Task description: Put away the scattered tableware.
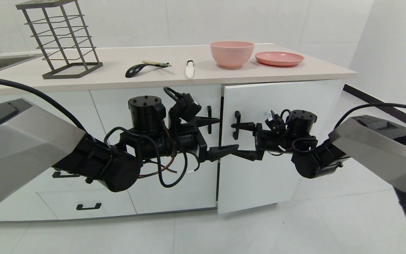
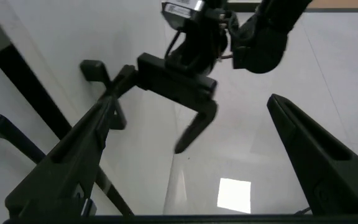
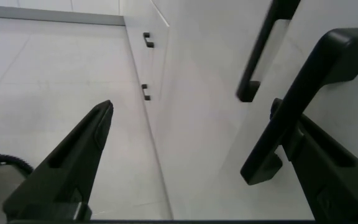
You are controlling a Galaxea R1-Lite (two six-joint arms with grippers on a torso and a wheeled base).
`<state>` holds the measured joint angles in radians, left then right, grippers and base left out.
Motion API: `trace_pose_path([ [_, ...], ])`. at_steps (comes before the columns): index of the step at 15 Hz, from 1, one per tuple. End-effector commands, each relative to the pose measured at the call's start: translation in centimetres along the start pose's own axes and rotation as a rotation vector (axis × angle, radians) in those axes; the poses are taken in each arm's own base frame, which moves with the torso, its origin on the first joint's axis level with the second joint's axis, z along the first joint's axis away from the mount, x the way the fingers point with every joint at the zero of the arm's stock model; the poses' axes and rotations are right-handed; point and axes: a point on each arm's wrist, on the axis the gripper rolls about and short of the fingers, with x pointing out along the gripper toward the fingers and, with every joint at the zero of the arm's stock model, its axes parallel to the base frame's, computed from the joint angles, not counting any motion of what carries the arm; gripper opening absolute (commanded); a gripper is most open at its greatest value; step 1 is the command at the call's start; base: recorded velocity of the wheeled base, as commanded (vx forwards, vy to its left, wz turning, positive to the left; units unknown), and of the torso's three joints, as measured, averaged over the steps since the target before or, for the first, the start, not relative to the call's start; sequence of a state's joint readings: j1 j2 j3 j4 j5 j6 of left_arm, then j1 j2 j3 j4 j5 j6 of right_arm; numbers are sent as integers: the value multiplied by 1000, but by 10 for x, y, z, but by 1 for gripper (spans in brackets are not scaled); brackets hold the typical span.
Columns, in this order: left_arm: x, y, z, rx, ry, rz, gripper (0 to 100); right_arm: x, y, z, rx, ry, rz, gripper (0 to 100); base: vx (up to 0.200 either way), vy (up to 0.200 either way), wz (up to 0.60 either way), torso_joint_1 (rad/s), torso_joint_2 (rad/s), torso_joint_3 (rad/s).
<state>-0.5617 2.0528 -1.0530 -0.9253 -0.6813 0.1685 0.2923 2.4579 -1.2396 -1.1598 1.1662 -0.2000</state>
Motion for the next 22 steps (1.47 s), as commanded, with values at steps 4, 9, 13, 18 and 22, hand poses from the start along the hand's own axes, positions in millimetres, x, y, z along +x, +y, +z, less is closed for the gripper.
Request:
trace_pose_path([
  [4,8,3,-2,7,-8,0,100,-27,59,27,25,3,35,100,0,0,0,0,0,0],
  [9,31,-4,-2,19,-24,-17,100,-38,92,26,52,7,67,100,0,0,0,0,0,0],
  [13,61,-19,3,24,-52,-39,100,-44,106,22,70,14,70,100,0,0,0,0,0,0],
  [18,71,-23,7,33,-75,-37,100,-53,101,22,60,13,39,100,0,0,0,0,0,0],
  [22,74,-29,6,30,-72,-52,100,-73,85,12,66,23,-34,100,0,0,0,0,0,0],
])
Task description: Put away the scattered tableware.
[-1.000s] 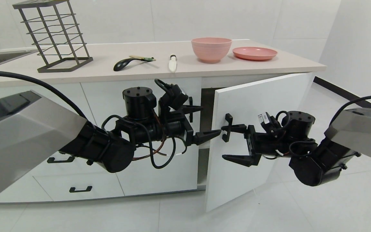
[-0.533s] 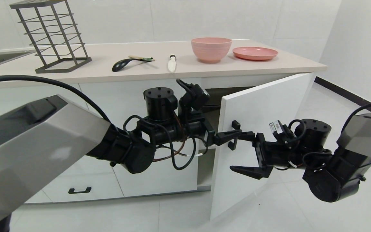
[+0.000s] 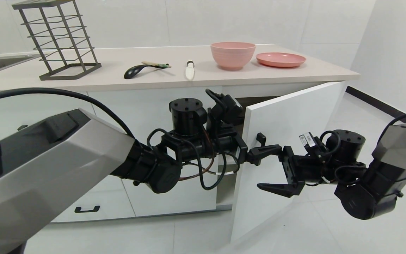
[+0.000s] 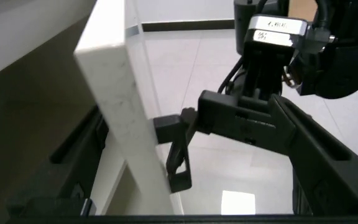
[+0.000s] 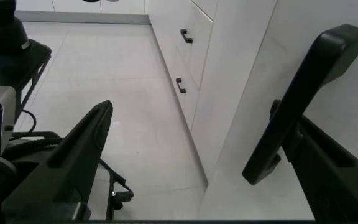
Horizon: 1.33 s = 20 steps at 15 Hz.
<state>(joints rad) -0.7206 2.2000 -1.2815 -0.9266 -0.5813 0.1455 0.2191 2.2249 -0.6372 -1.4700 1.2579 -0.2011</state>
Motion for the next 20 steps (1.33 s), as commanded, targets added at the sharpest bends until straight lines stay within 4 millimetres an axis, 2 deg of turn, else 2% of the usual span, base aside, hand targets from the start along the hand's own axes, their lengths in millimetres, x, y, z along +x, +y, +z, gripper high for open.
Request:
trace_pose_path([
  [1,1,-1,-1,-2,3,-2,100,-14,-8,-9,18,15,-76,100,0,0,0,0,0,0],
  [4,3,-5,0,-3,1,-13,100,-32,-14,-17,38,25,-128,100,0,0,0,0,0,0],
  [7,8,-12,-1,-9,7,-31,100,-36,-15,-22,49,29,-141,100,0,0,0,0,0,0],
  [8,8,-13,-2,-11,10,-31,100,-37,-14,-20,48,28,-142,100,0,0,0,0,0,0],
  [10,10,-15,-1,-27,4,-30,100,-40,-6,-5,20,24,-146,100,0,0,0,0,0,0],
  [13,17,-25,0,-50,27,81,100,-56,51,21,46,47,-186,100,0,0,0,0,0,0],
  [15,20,-27,0,-55,38,89,100,-66,86,40,41,59,-244,100,0,0,0,0,0,0],
  [16,21,-27,1,-54,37,91,100,-72,99,45,44,63,-264,100,0,0,0,0,0,0],
  [17,22,-26,1,-53,35,100,100,-79,120,50,37,70,-283,100,0,0,0,0,0,0],
  [19,22,-26,-1,-52,39,112,100,-90,144,64,-6,73,-355,100,0,0,0,0,0,0],
  [20,22,-26,-3,-53,41,112,100,-92,148,69,-26,69,-368,100,0,0,0,0,0,0],
])
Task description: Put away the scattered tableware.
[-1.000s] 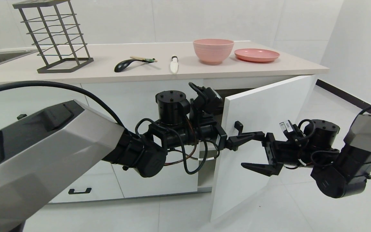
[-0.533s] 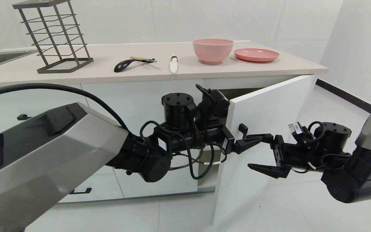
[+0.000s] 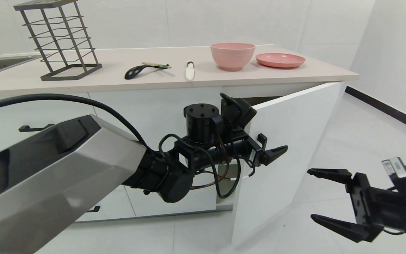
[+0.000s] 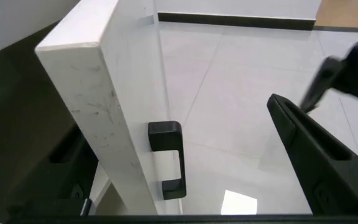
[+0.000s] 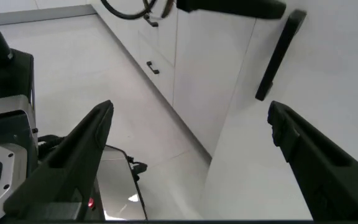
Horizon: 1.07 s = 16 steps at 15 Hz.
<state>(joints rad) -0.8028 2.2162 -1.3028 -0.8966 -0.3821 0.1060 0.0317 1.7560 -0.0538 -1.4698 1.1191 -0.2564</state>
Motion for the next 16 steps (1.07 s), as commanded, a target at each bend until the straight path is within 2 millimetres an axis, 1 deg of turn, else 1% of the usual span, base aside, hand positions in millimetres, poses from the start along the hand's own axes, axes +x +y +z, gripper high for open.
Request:
trace_pose_path([
  [1,2,-4,-2,1,0,-12,100,-26,25,27,-119,-45,-89,100,0,0,0,0,0,0],
  [4,9,-23,-3,1,-8,-62,100,-36,35,43,-209,-84,-125,100,0,0,0,0,0,0],
  [6,10,-27,-4,1,-7,-71,100,-38,38,46,-232,-94,-131,100,0,0,0,0,0,0],
  [7,16,-40,-7,-1,-4,-101,100,-44,48,56,-299,-120,-149,100,0,0,0,0,0,0],
  [12,26,-64,-12,1,-16,-161,100,-46,51,59,-317,-125,-154,100,0,0,0,0,0,0],
  [16,32,-73,-11,6,-35,-190,100,-49,57,64,-357,-141,-160,100,0,0,0,0,0,0],
])
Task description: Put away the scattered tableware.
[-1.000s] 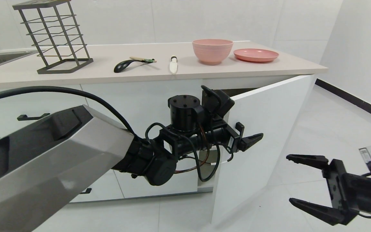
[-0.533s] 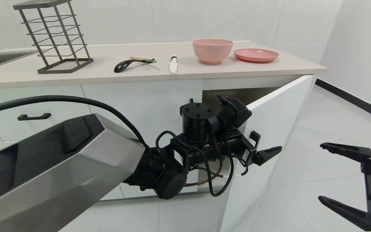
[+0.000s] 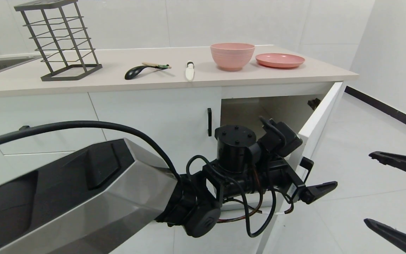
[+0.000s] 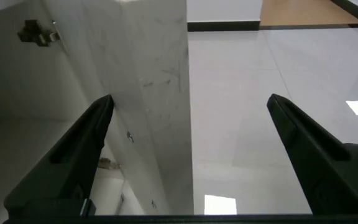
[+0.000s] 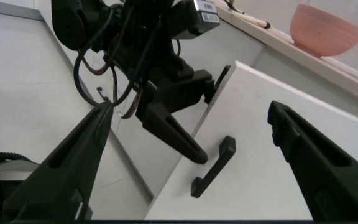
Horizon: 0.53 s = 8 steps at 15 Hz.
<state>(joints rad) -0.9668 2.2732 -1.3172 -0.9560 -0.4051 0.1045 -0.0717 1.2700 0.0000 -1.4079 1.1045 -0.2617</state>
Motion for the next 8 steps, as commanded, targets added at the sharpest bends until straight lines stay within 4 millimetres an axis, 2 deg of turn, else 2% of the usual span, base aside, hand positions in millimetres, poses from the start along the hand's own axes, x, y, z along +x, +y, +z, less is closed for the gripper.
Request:
trace_pose_path([
  [1,5,-4,-1,3,-9,-14,100,-3,3,7,-36,-18,-4,100,0,0,0,0,0,0],
  [6,14,-13,-1,9,-23,-40,100,-11,12,25,-145,-62,-33,100,0,0,0,0,0,0],
  [8,17,-20,0,10,-29,-77,100,-17,13,49,-282,-113,-75,100,0,0,0,0,0,0],
])
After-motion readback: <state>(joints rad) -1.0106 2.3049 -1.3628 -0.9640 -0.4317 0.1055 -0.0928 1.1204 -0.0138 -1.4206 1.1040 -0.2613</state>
